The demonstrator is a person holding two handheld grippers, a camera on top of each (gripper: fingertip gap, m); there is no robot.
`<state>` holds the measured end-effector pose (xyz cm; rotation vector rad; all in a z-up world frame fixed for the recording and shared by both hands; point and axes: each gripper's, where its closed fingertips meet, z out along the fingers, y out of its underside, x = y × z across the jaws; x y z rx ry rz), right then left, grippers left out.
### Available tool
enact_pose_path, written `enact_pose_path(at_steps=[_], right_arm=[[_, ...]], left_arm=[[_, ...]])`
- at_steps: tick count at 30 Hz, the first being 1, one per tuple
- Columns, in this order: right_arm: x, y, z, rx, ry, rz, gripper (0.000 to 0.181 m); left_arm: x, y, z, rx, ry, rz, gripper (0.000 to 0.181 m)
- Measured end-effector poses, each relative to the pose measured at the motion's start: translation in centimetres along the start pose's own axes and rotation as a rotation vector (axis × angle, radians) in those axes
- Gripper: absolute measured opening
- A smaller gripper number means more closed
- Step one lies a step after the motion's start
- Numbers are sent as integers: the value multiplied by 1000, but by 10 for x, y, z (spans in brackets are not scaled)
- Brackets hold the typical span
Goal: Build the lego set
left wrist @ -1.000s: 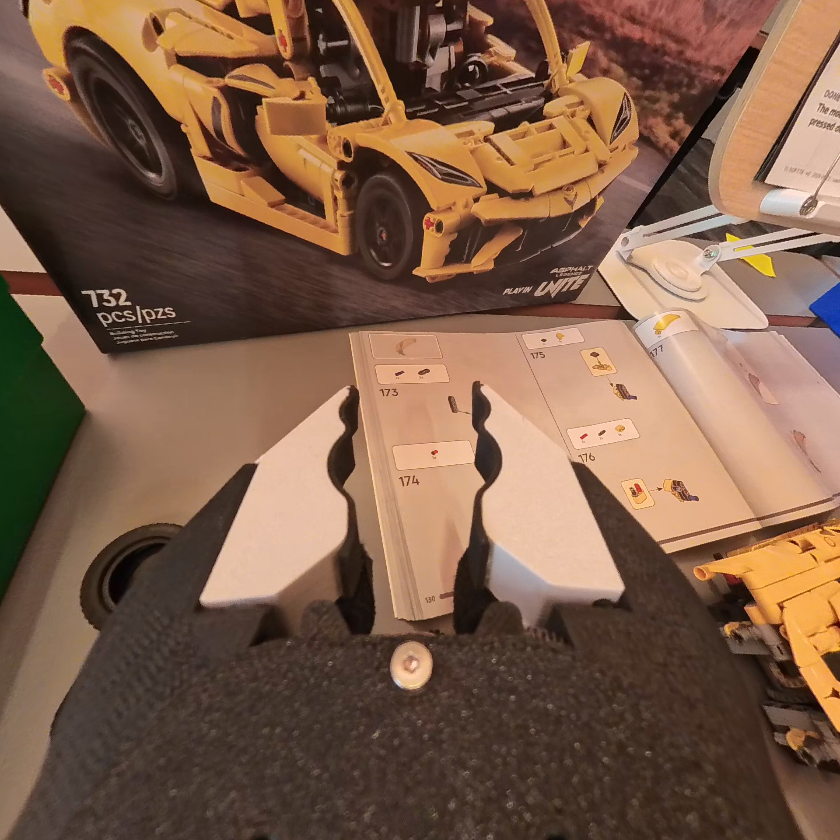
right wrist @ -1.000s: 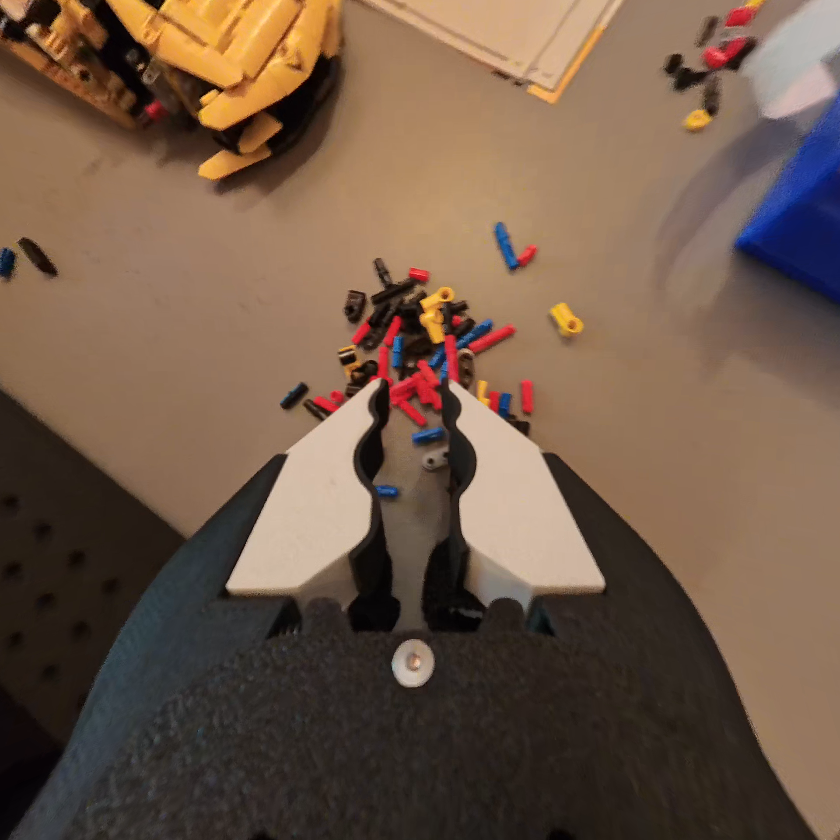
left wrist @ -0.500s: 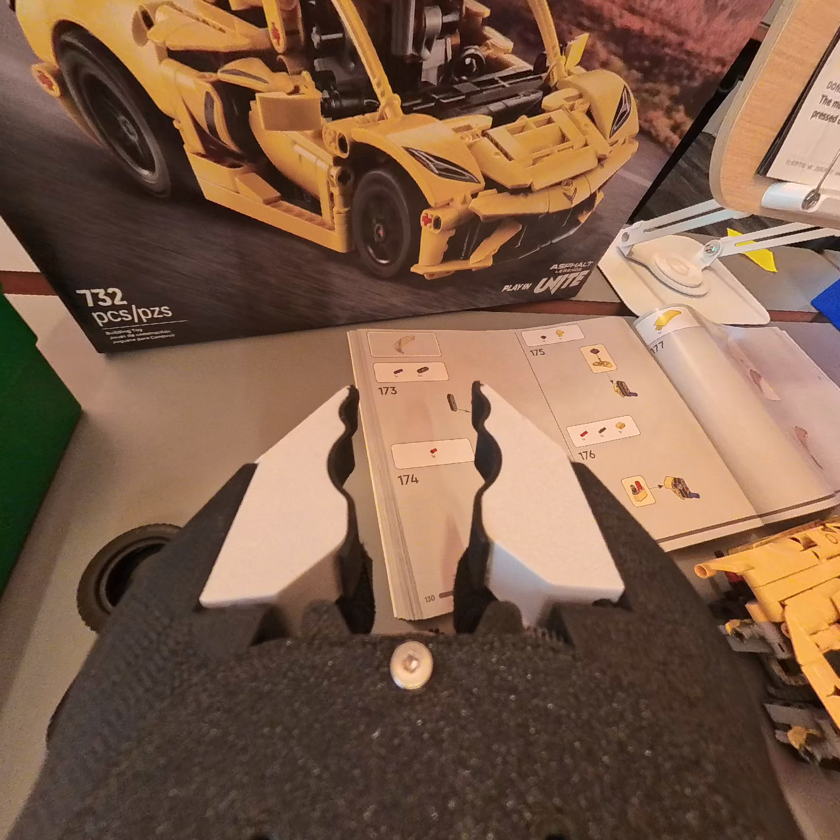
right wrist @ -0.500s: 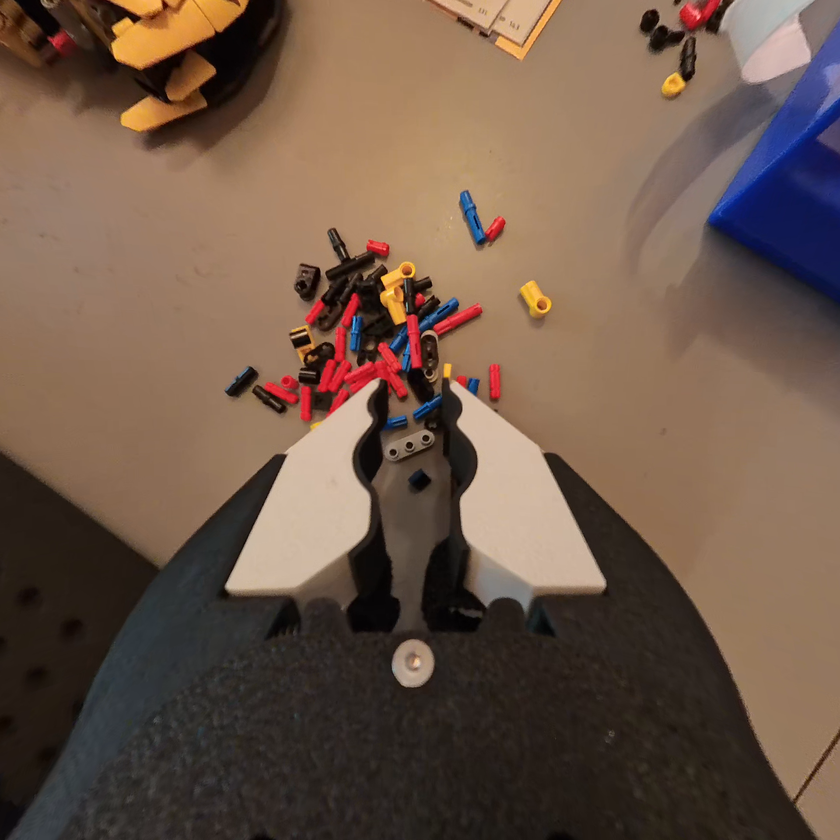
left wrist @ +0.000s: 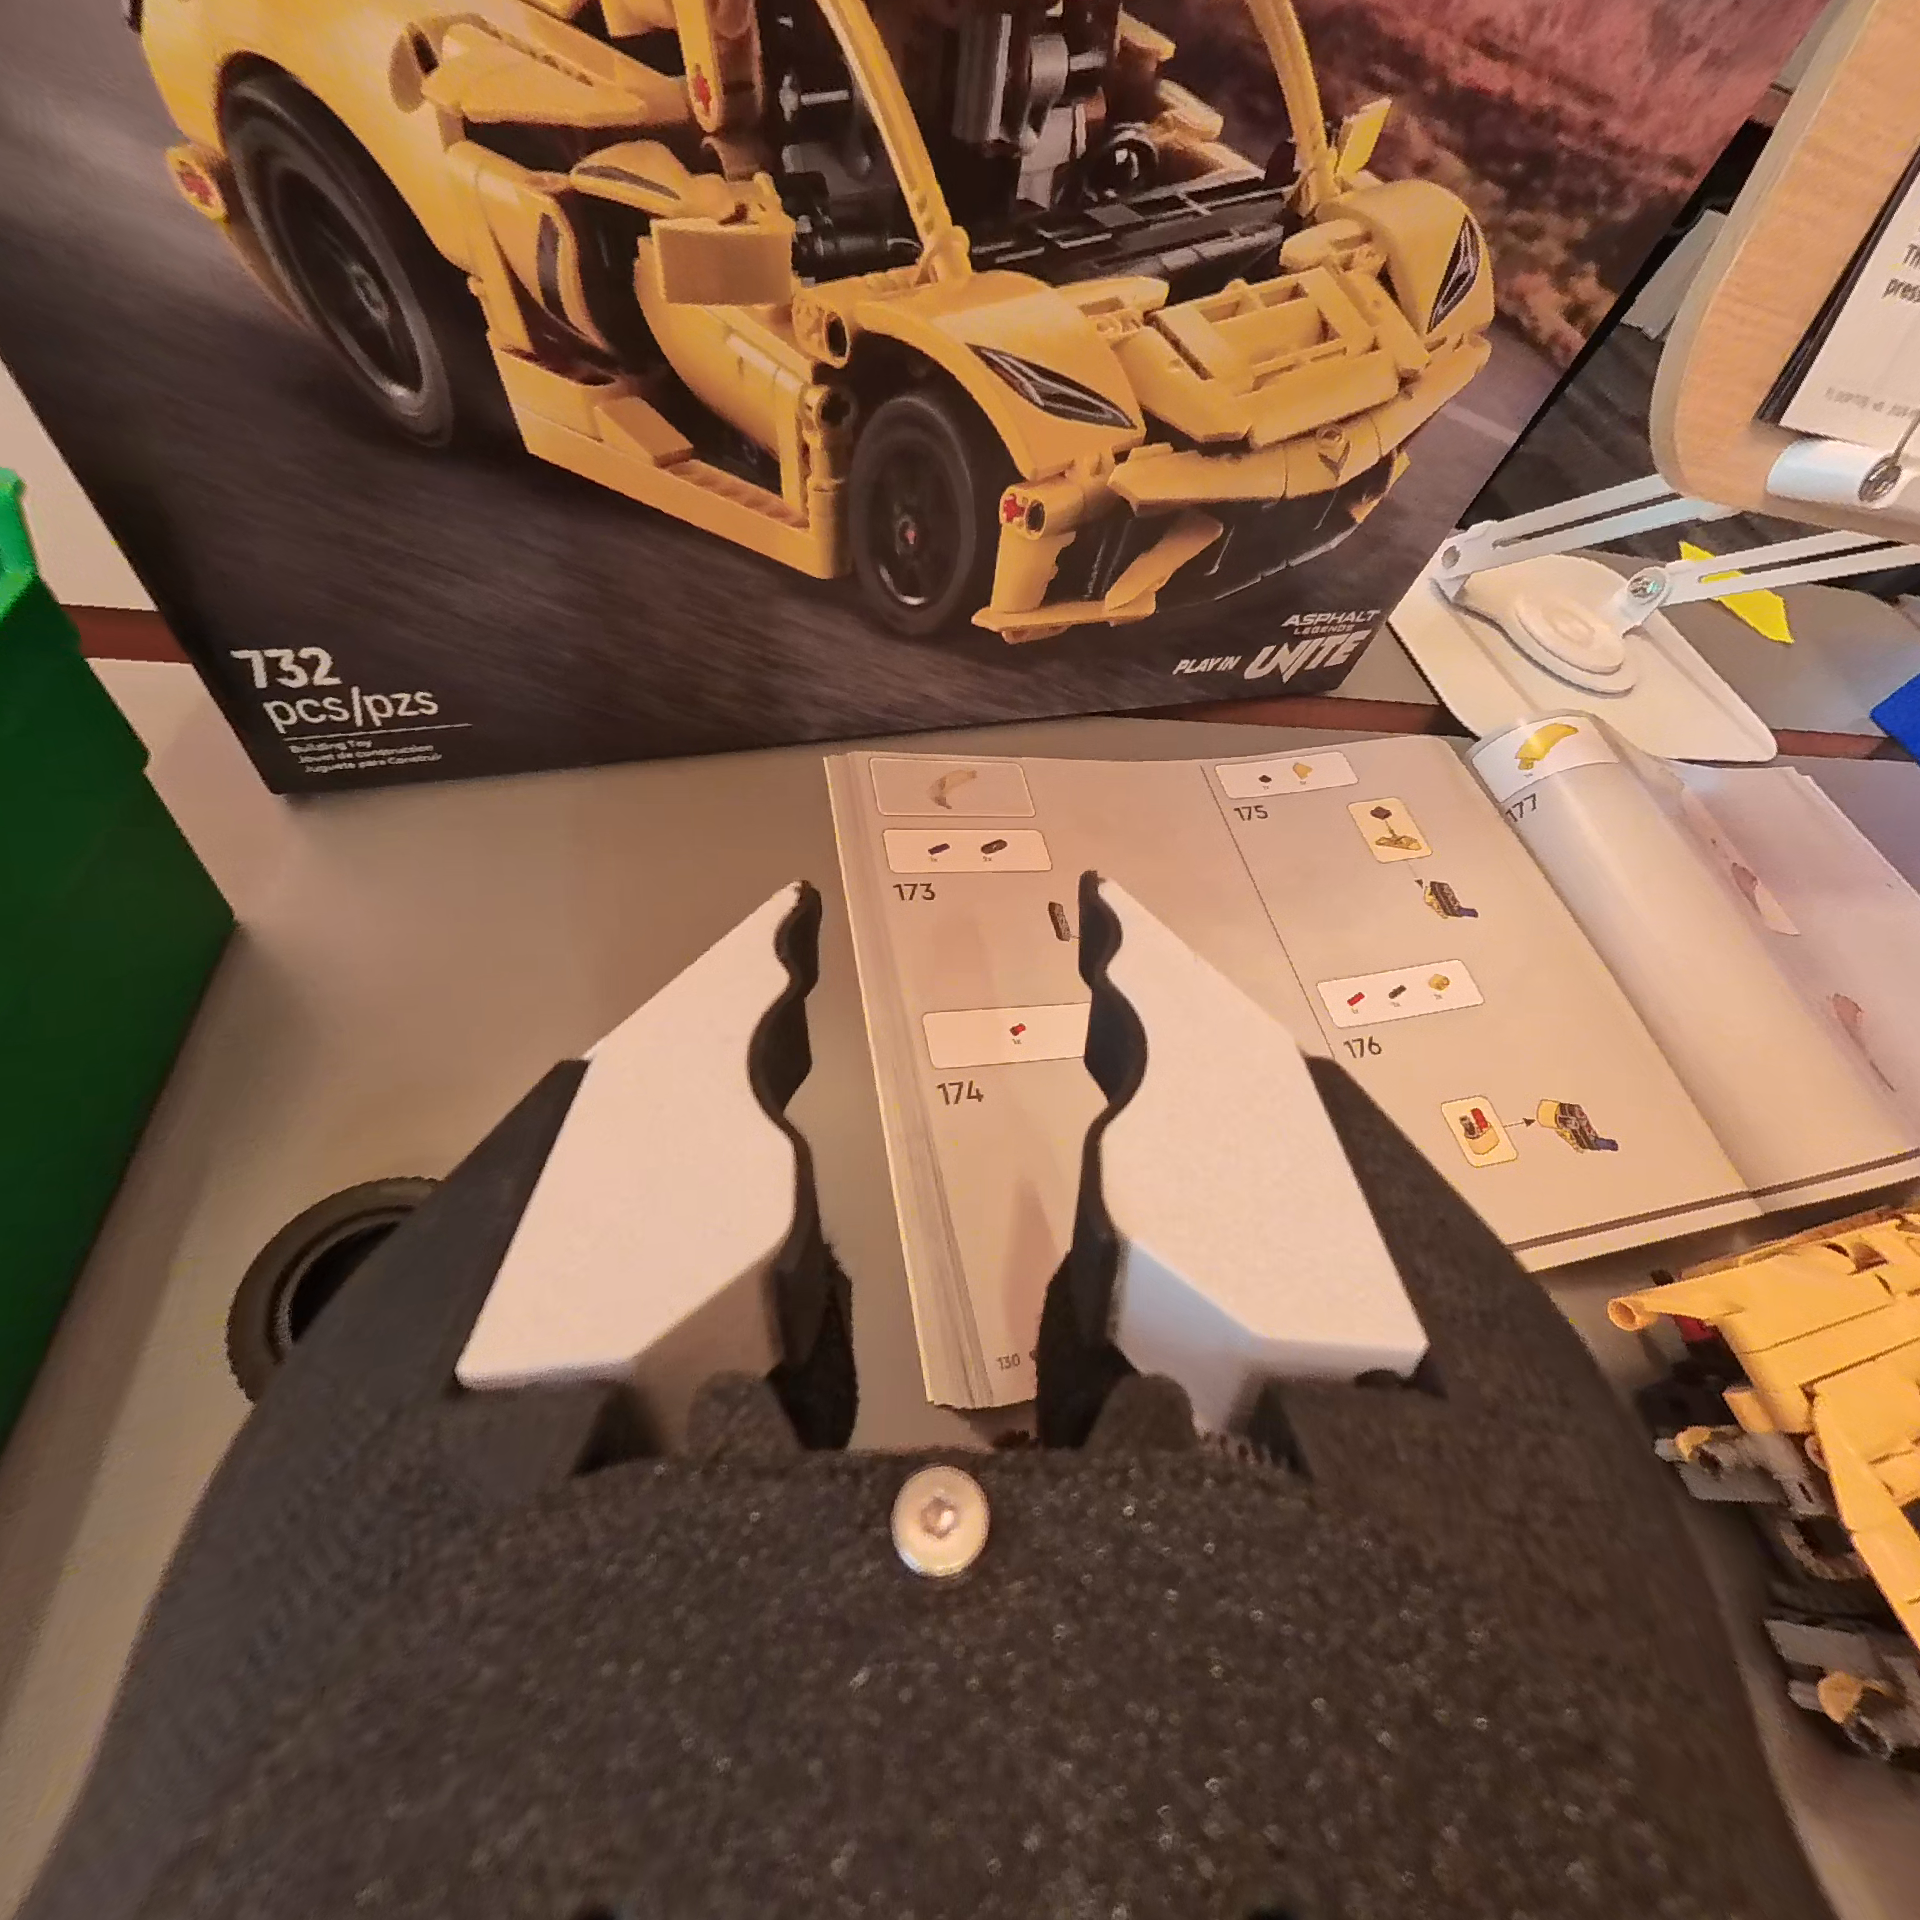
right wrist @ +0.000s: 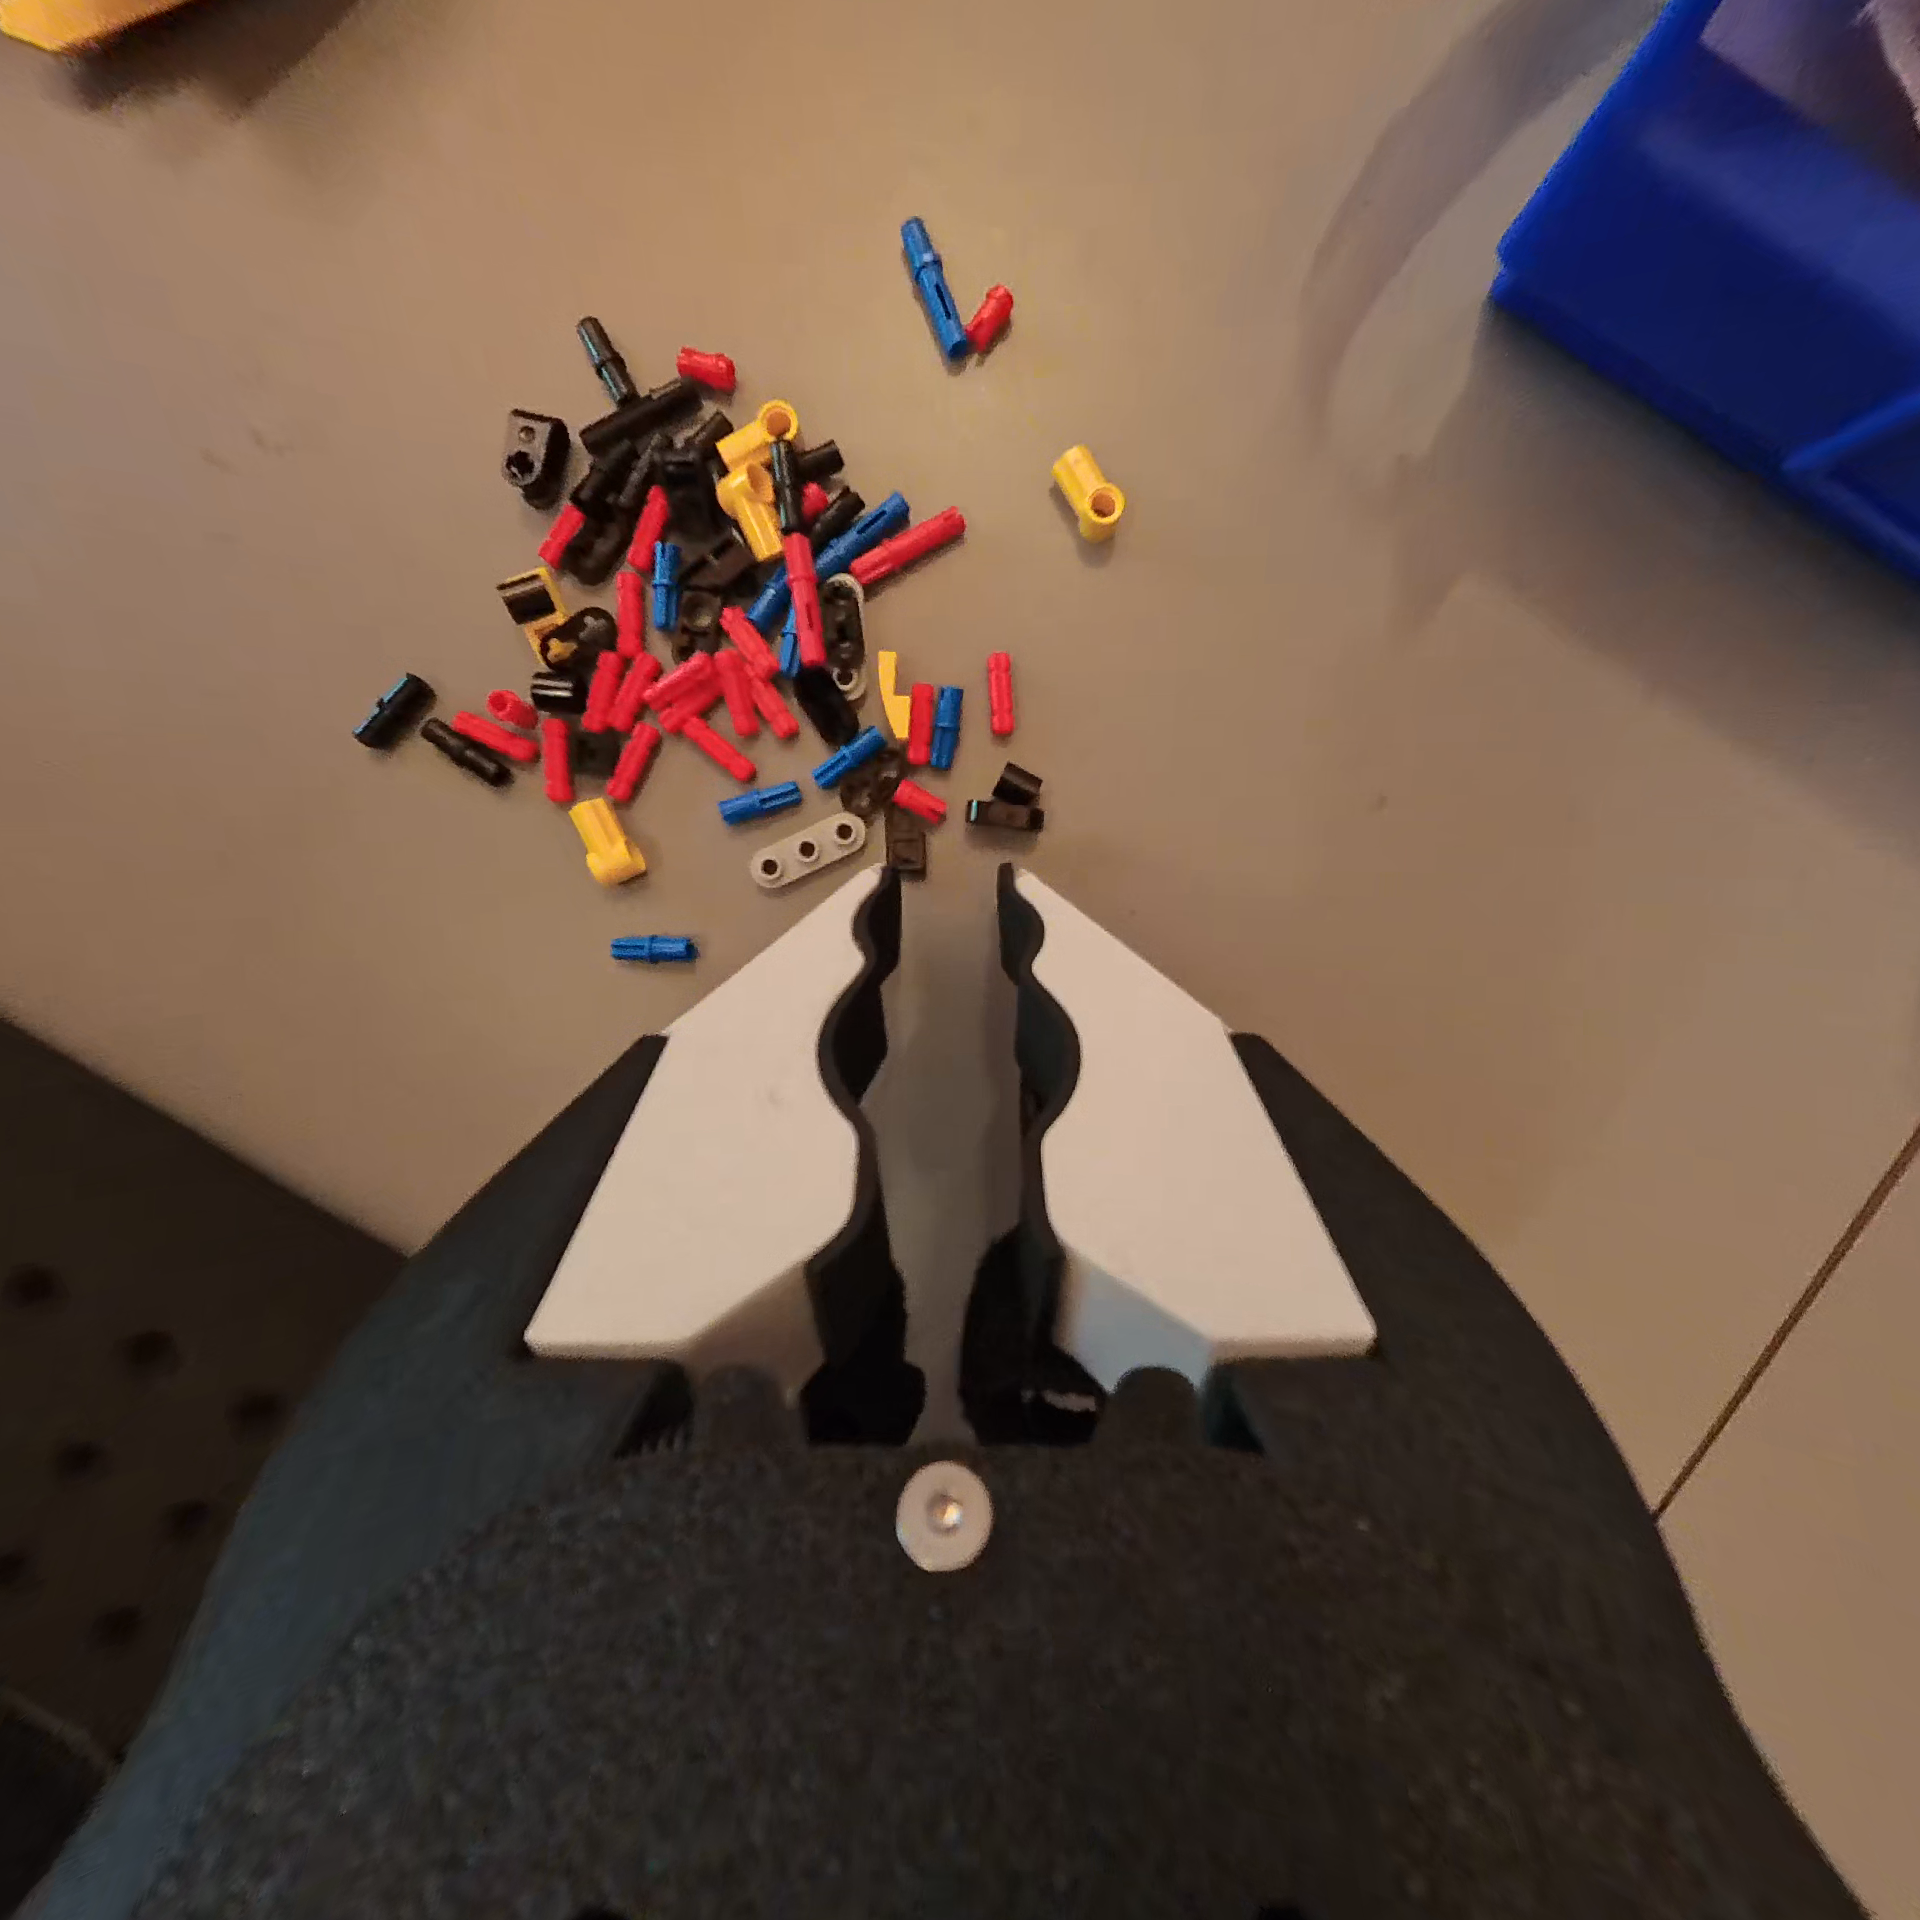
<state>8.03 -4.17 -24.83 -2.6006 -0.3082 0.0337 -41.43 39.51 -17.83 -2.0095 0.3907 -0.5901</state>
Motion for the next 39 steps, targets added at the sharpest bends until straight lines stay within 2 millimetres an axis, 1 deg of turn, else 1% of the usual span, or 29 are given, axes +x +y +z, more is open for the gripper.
enact_pose_path(at_steps=[2, 4, 6, 9, 10, 12, 14, 16, 17, 20, 23, 25, 27, 29, 30, 32, 35, 39], right_arm=[[-4, 0, 2, -6, -15, -6, 16], [-10, -4, 2, 2, -38, -10, 14], [-21, -15, 2, 44, -76, -16, 13], [-42, -39, 4, 142, -167, -13, 14], [-48, -48, 7, 171, -189, -15, 16], [-52, -57, 17, 189, -188, -29, 23], [-52, -57, 27, 164, -173, -38, 23], [-48, -53, 31, 137, -157, -35, 22], [-45, -52, 31, 144, -146, -30, 21], [-27, -44, 28, 114, -71, -5, 19], [-23, -45, 24, 131, -52, 15, 19], [-26, -49, 23, 140, -55, 5, 19], [-41, -56, 23, 164, -115, -19, 17], [-60, -59, 26, 159, -192, -52, 14], [-61, -57, 29, 139, -188, -63, 13], [-58, -53, 32, 113, -163, -79, 11], [-45, -51, 29, 110, -124, -49, 14], [-45, -46, 20, 110, -155, -32, 14]], left_arm=[[0, -1, 0, 2, -2, 0, 50], [0, 0, 0, 0, -1, 3, 50], [2, 1, 1, -6, 3, 6, 50], [3, 1, 2, -9, 4, 13, 50], [4, 1, 2, -8, 4, 13, 50], [4, 1, 2, -6, 5, 11, 50], [3, 1, 1, -7, 4, 11, 50], [3, 1, 1, -5, 4, 8, 50], [3, 0, 1, -3, 5, 6, 50], [3, 0, 1, -2, 4, 7, 50], [3, 0, 1, -4, 3, 10, 50], [3, 0, 1, -4, 3, 10, 50], [3, 0, 1, -4, 4, 9, 50], [3, 1, 1, -5, 5, 9, 50], [3, 1, 1, -5, 6, 10, 50], [4, 1, 1, -5, 6, 11, 50], [4, 0, 1, -5, 7, 9, 50], [3, 1, 1, -5, 8, 8, 50]])
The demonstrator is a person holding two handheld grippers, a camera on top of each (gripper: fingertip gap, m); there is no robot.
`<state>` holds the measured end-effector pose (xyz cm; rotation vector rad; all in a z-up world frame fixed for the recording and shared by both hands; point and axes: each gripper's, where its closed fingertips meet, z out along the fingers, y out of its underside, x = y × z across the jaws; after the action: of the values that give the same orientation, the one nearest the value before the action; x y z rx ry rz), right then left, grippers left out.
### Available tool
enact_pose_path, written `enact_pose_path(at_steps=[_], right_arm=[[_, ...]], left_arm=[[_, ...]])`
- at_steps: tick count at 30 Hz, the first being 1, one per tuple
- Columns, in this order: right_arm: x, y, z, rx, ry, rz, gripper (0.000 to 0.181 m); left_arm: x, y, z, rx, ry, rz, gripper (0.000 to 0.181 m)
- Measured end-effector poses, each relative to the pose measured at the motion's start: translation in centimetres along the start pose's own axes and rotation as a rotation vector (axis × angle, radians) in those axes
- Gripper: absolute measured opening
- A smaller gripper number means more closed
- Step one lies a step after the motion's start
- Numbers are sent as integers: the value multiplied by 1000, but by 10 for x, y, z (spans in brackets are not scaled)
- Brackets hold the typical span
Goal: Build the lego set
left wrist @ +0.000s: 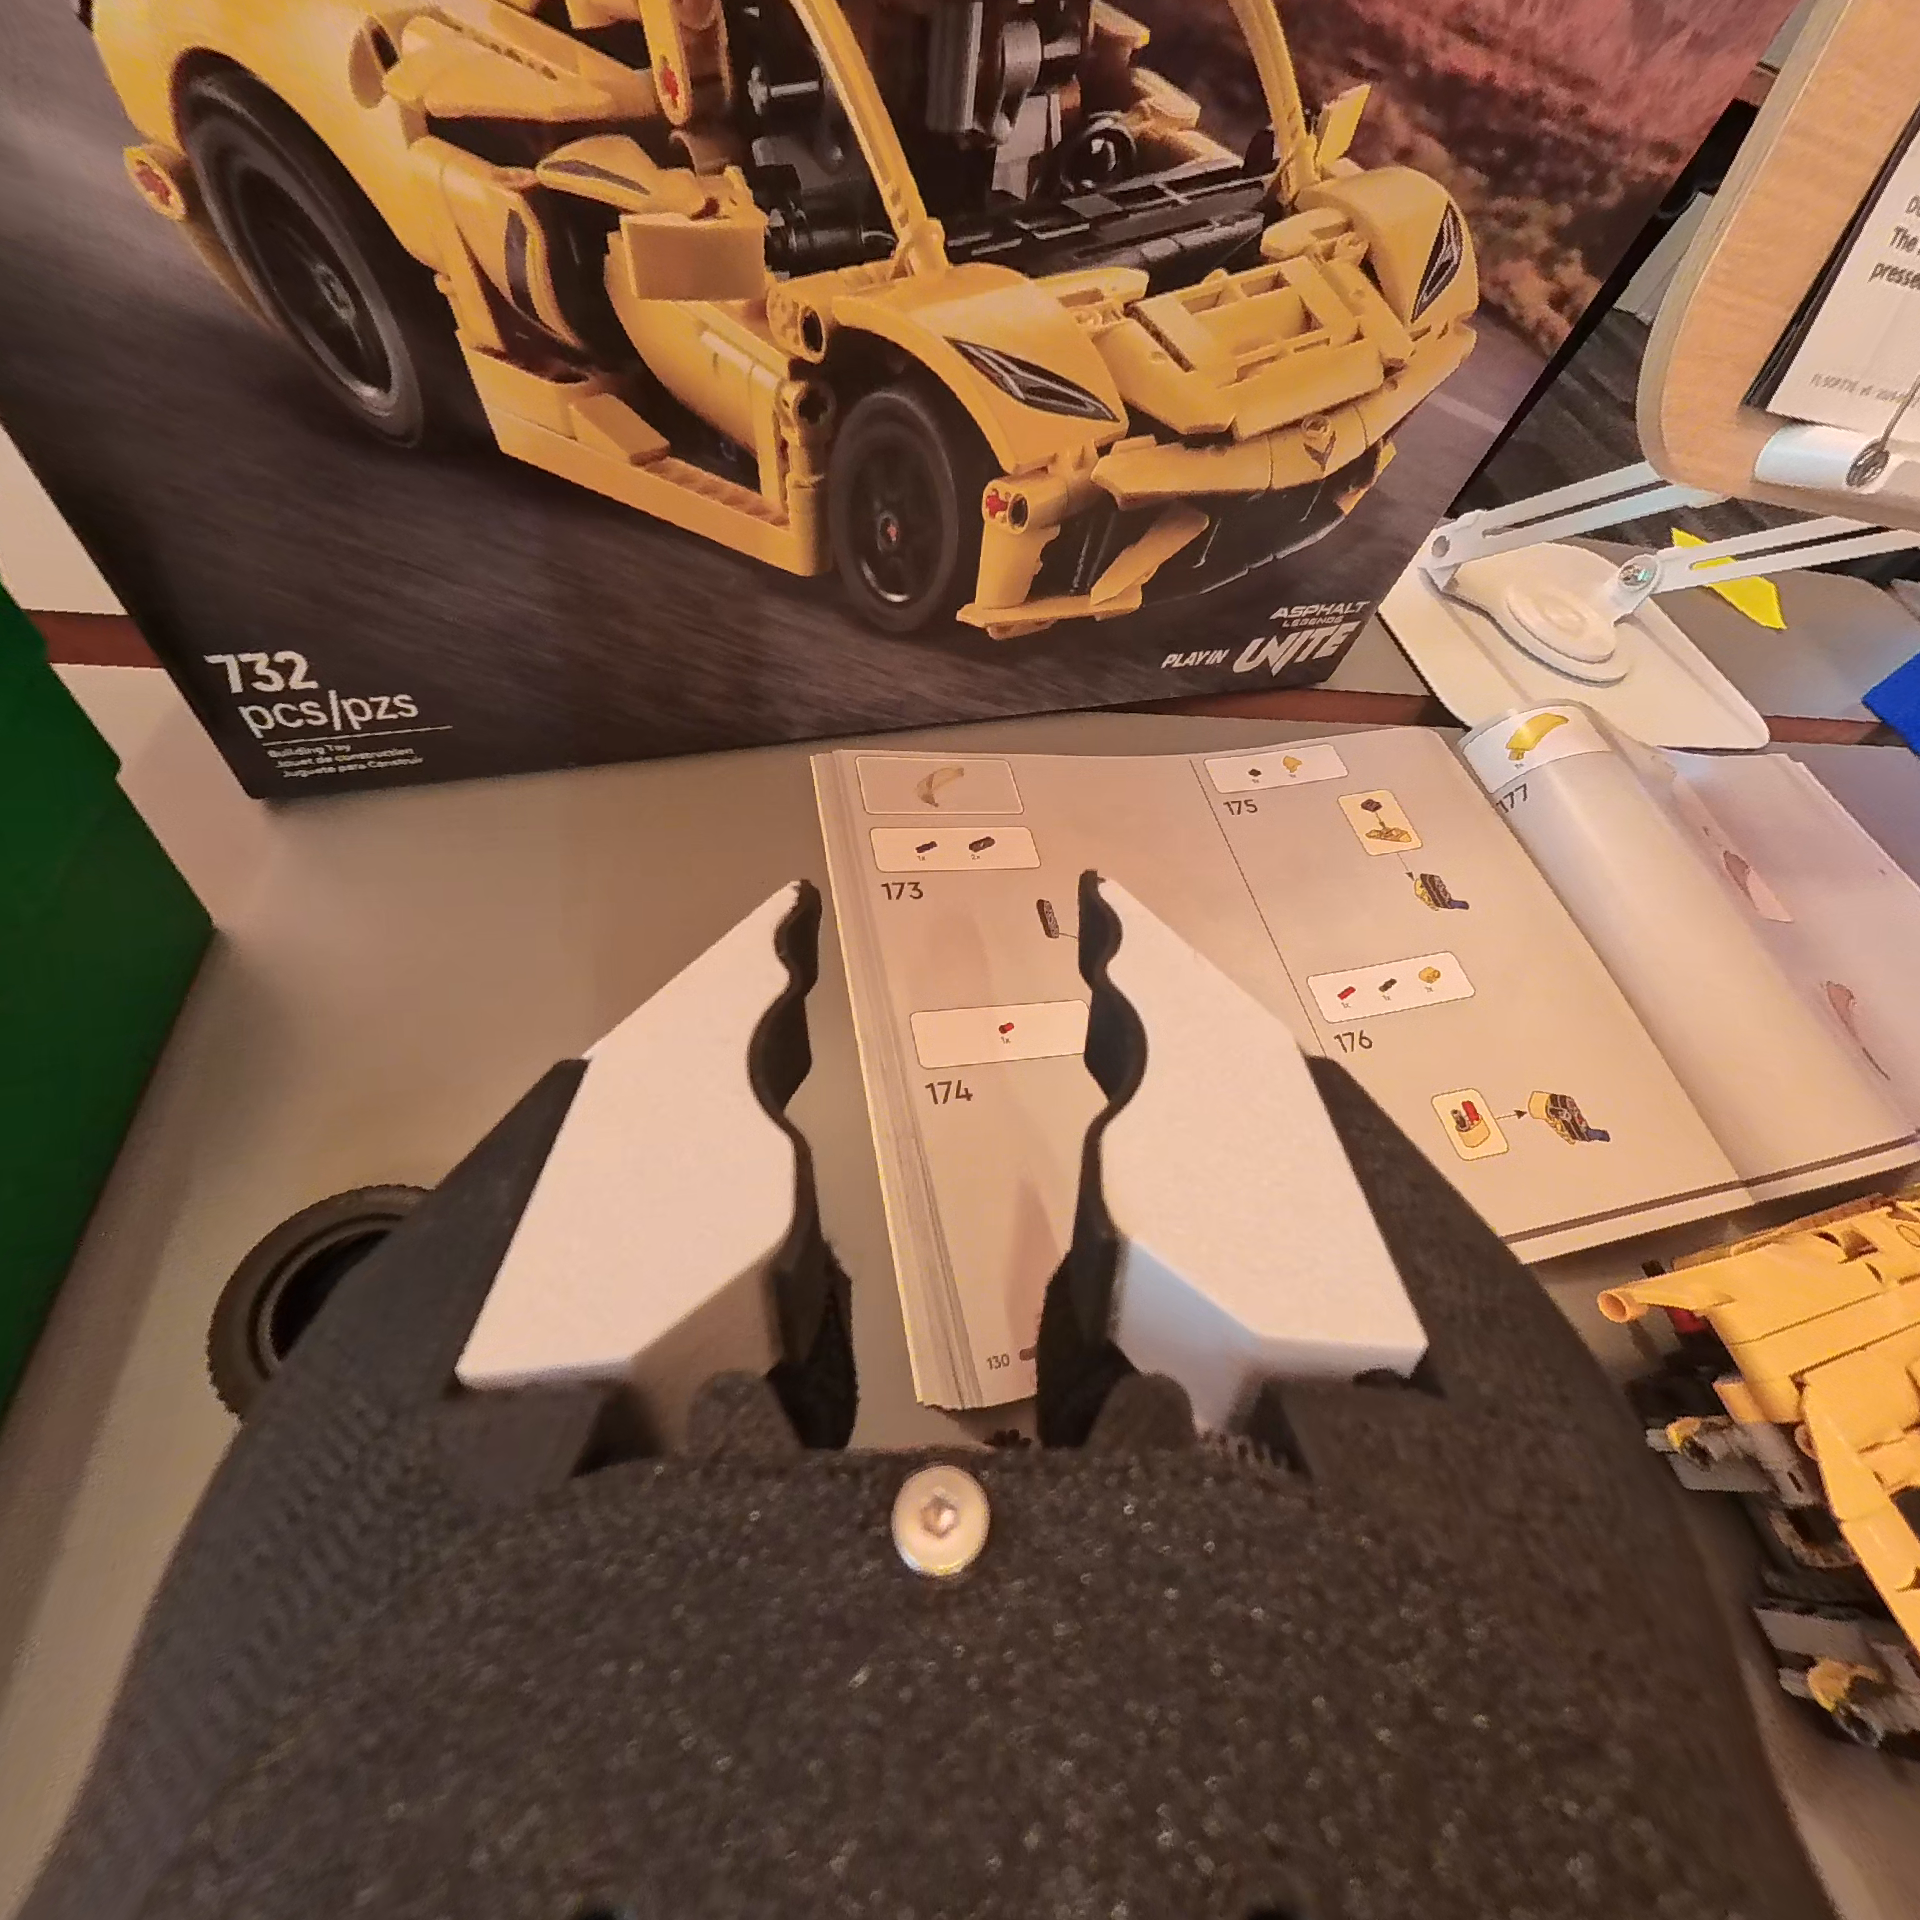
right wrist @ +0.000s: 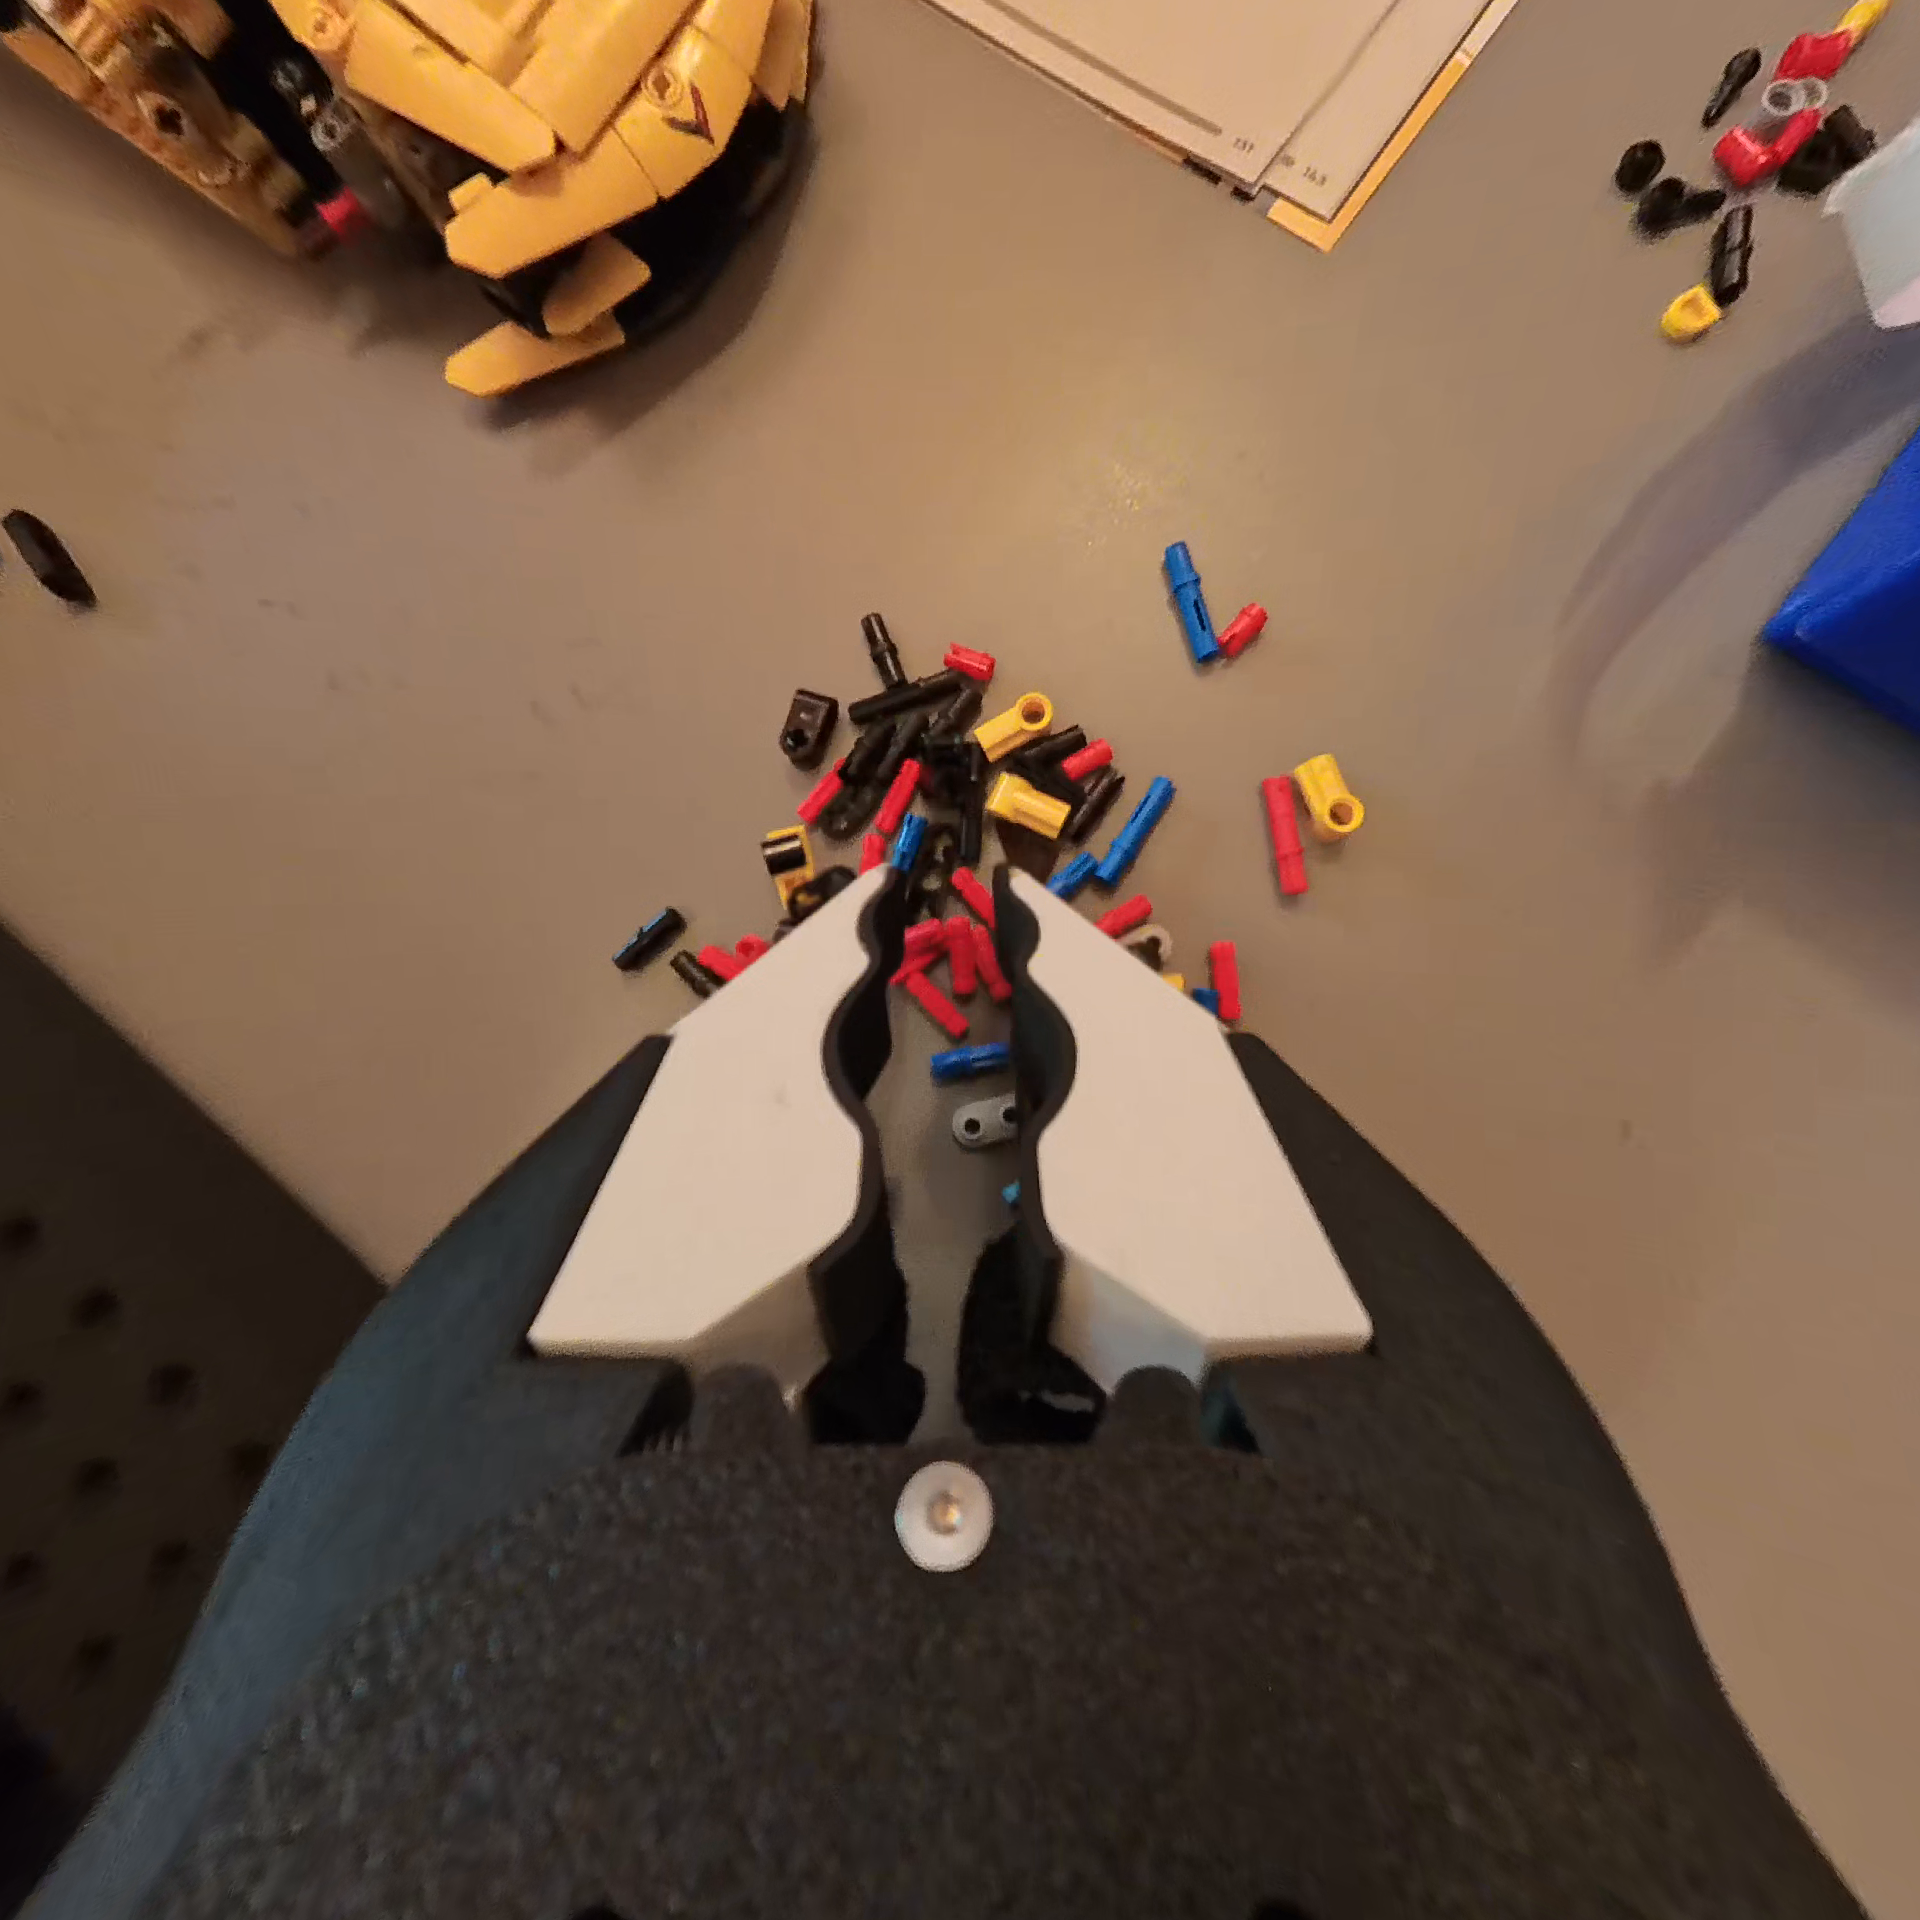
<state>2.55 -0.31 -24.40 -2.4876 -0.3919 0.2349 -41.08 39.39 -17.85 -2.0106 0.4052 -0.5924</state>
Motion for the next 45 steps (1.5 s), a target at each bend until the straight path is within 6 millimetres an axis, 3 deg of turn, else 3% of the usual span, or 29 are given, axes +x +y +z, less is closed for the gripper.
enact_pose_path(at_steps=[5, 13, 18, 22, 35, 40, 43, 45], right_arm=[[-8, 3, 4, -32, -6, -47, 13], [4, 4, 7, -80, 55, -92, 10], [8, 5, 3, -153, 124, -178, 19], [-7, 3, 5, -157, 75, -161, 14], [4, 7, 8, -177, 82, -91, 5], [-3, -25, -13, -18, 75, -35, 5], [-20, -67, -23, 159, -7, 15, 5], [-41, -106, -26, 305, -108, 31, 5]], left_arm=[[1, 1, 1, -5, 1, 3, 50], [0, 0, 0, 0, 0, -1, 50], [0, 0, 0, -1, 0, 2, 50], [0, 0, 0, 1, 0, -1, 50], [2, -2, -1, 6, 5, 1, 50], [-2, -7, -4, 33, -18, 21, 49], [-10, -12, -10, 53, -42, 34, 45], [-13, -18, -15, 90, -45, 20, 44]])
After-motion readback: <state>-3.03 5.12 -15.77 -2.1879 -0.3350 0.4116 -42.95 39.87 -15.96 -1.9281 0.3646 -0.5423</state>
